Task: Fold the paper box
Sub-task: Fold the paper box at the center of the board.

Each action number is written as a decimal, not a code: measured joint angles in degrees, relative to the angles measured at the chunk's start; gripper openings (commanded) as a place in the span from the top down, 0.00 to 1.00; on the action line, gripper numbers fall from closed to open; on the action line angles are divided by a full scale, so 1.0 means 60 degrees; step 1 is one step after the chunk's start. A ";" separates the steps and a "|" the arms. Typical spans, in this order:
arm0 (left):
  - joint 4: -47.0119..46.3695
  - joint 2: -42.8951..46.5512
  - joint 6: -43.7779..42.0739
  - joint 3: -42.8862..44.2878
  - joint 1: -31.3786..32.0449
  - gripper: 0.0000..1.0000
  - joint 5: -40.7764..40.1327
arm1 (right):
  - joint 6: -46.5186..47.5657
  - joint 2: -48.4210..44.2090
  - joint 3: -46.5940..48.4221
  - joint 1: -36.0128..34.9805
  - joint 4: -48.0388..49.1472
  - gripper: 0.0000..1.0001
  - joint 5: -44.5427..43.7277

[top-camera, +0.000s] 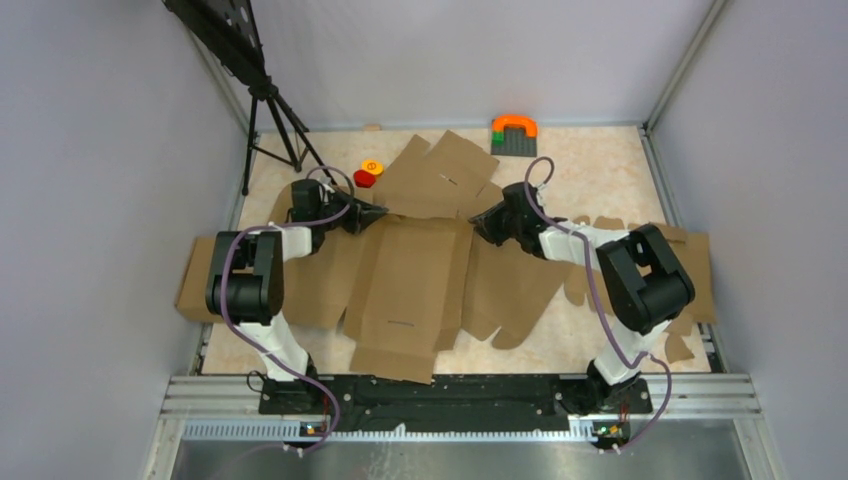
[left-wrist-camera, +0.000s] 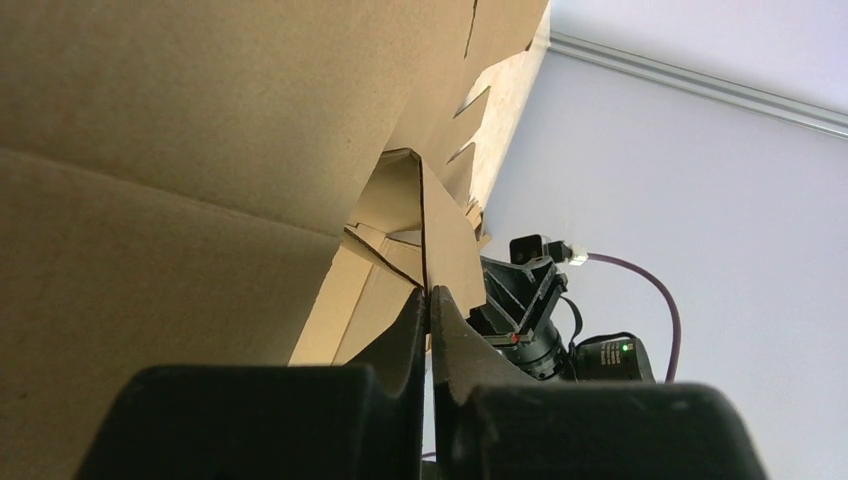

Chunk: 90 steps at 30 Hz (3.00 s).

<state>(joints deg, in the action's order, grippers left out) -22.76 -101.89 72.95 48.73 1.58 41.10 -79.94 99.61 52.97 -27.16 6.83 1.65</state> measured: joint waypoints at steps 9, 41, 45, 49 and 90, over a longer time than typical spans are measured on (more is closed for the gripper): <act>0.0000 0.0000 0.0084 0.0007 -0.0062 1.00 -0.0004 | 0.0208 0.0102 0.0273 -0.0109 -0.0215 0.77 -0.0160; -0.0193 -0.0277 0.0579 0.0317 -0.0015 1.00 0.0215 | -0.0743 0.0222 0.0750 -0.0612 -0.0514 0.33 -0.0678; -0.0215 -0.0277 0.0579 0.0317 -0.0018 1.00 0.0222 | -0.1082 0.0222 0.0729 -0.0627 -0.0514 0.78 -0.0681; -0.0251 -0.0277 0.0583 0.0302 -0.0015 1.00 0.0248 | -0.1293 0.0222 0.0670 -0.0645 -0.0452 0.78 -0.0703; -0.0506 -0.0277 0.0630 0.0280 -0.0004 1.00 0.0335 | -0.2973 -0.0255 -0.0087 -0.1020 -0.0277 0.15 -0.2058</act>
<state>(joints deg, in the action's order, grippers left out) -25.80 -103.55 76.73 50.41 1.56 43.11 -97.78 98.08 52.45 -33.28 5.17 -10.70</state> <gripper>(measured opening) 0.002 0.794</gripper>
